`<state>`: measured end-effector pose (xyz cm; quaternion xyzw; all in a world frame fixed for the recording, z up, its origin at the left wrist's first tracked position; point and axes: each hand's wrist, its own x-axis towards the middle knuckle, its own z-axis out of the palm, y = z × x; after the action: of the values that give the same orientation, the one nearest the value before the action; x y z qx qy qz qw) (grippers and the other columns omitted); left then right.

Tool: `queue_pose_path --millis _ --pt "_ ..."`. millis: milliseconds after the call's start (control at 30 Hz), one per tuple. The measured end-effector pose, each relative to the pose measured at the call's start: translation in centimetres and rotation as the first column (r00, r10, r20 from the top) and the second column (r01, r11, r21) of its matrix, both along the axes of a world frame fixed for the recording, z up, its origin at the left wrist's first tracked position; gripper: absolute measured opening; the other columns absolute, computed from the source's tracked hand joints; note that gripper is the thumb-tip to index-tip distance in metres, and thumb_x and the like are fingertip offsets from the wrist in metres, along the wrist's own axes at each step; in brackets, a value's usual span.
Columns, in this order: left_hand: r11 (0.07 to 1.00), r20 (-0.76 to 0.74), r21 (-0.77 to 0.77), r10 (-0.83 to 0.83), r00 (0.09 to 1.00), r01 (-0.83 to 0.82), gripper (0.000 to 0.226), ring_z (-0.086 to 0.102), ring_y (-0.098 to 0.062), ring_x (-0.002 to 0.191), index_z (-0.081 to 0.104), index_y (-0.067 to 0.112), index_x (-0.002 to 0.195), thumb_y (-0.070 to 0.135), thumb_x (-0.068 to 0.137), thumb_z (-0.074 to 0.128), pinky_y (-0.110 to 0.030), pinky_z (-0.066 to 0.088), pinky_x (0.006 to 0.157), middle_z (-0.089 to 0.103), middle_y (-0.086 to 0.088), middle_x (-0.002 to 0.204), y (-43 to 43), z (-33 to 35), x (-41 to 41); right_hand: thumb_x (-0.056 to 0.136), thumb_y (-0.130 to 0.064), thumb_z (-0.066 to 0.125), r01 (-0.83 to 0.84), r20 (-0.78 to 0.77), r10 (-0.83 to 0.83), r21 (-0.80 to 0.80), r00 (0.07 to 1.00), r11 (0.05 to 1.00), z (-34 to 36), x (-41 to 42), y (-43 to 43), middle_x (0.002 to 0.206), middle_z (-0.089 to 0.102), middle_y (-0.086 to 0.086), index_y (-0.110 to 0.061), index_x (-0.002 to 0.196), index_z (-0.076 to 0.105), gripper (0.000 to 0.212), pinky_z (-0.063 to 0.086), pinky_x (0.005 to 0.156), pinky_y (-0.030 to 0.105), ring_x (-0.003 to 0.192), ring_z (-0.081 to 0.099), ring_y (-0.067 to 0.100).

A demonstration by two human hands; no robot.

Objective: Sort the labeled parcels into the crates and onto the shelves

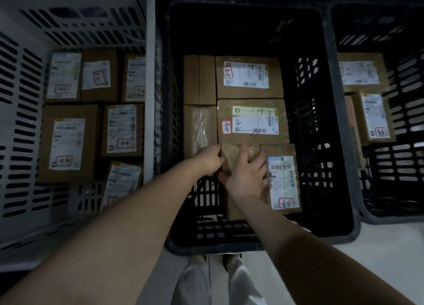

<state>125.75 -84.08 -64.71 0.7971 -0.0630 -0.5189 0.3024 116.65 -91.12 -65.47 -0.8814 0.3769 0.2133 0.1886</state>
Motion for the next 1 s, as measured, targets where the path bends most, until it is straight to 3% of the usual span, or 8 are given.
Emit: queue_pose_path --millis 100,200,333,500,667,800,900,1000 --pt "0.991 0.285 0.064 -0.131 0.95 0.118 0.028 0.06 -0.032 0.102 0.062 0.009 0.117 0.007 0.091 0.052 -0.04 0.05 0.091 0.064 -0.015 0.109 0.0 -1.2 0.5 0.083 -0.055 0.064 -0.193 -0.072 0.189 -0.054 0.979 0.98 -0.6 -0.6 -0.3 0.157 -0.016 0.018 -0.031 0.151 -0.007 0.101 0.018 0.109 0.06 0.146 -0.002 0.037" --pt "0.913 0.453 0.197 -0.409 0.792 0.358 0.039 0.048 -0.03 0.118 0.056 0.017 0.126 0.02 0.087 0.06 -0.04 0.043 0.098 0.052 -0.009 0.124 -0.2 -0.8 0.5 0.086 -0.052 0.059 -0.425 -0.142 0.416 -0.038 0.898 0.905 0.0 -1.5 -2.5 0.158 -0.021 0.012 -0.027 0.152 -0.008 0.097 0.006 0.111 0.064 0.146 -0.015 0.033" --pt "0.783 0.467 0.332 -0.621 0.629 0.527 0.048 0.034 -0.027 0.126 0.045 0.024 0.136 0.03 0.09 0.056 -0.04 0.032 0.1 0.04 -0.002 0.136 -1.1 -0.2 0.3 0.093 -0.053 0.049 -0.589 -0.249 0.569 -0.004 0.784 0.808 0.0 -1.8 -5.0 0.159 -0.022 0.006 -0.027 0.151 -0.019 0.093 -0.008 0.109 0.068 0.145 -0.021 0.032" --pt "0.749 0.398 0.387 -0.662 0.636 0.537 0.056 0.032 -0.028 0.128 0.035 0.024 0.14 0.027 0.088 0.057 -0.043 0.03 0.103 0.036 -0.004 0.136 -1.6 -0.4 0.0 0.096 -0.043 0.049 -0.582 -0.238 0.582 0.077 0.778 0.81 -0.5 -1.5 -4.8 0.157 -0.028 0.007 -0.023 0.15 -0.022 0.092 -0.006 0.113 0.064 0.143 -0.027 0.034" --pt "0.722 0.433 0.422 -0.692 0.578 0.548 0.05 0.035 -0.026 0.126 0.038 0.024 0.14 0.031 0.092 0.051 -0.04 0.031 0.101 0.04 -0.002 0.136 -1.6 1.2 -0.2 0.097 -0.037 0.051 -0.57 -0.11 0.583 0.133 0.805 0.811 1.0 -1.5 -6.8 0.162 -0.005 0.005 -0.021 0.154 0.0 0.079 0.006 0.119 0.051 0.148 -0.01 0.029" --pt "0.713 0.477 0.423 -0.7 0.532 0.559 0.042 0.038 -0.023 0.124 0.044 0.025 0.135 0.032 0.094 0.047 -0.036 0.031 0.098 0.047 -0.001 0.129 -2.4 4.6 -0.8 0.096 -0.032 0.051 -0.57 -0.075 0.576 0.086 0.814 0.817 3.4 -1.1 -7.9 0.154 0.024 0.012 -0.018 0.15 0.022 0.063 0.026 0.113 0.046 0.142 0.021 0.032" --pt "0.739 0.533 0.44 -0.672 0.513 0.511 0.037 0.04 -0.021 0.123 0.049 0.023 0.131 0.029 0.095 0.044 -0.035 0.031 0.097 0.05 0.0 0.127 -2.2 8.0 -1.2 0.095 -0.025 0.048 -0.637 -0.039 0.637 -0.006 0.77 0.771 5.9 -0.4 -8.5 0.14 0.042 0.012 -0.015 0.141 0.038 0.048 0.037 0.102 0.042 0.128 0.039 0.033" --pt "0.778 0.591 0.476 -0.628 0.506 0.41 0.037 0.042 -0.021 0.122 0.049 0.024 0.13 0.03 0.095 0.043 -0.034 0.031 0.096 0.051 0.0 0.125 -0.9 11.6 -2.2 0.096 -0.021 0.045 -0.703 0.004 0.706 -0.096 0.708 0.705 8.9 0.1 -9.0 0.139 0.045 0.01 -0.016 0.142 0.039 0.047 0.037 0.1 0.04 0.128 0.04 0.031"
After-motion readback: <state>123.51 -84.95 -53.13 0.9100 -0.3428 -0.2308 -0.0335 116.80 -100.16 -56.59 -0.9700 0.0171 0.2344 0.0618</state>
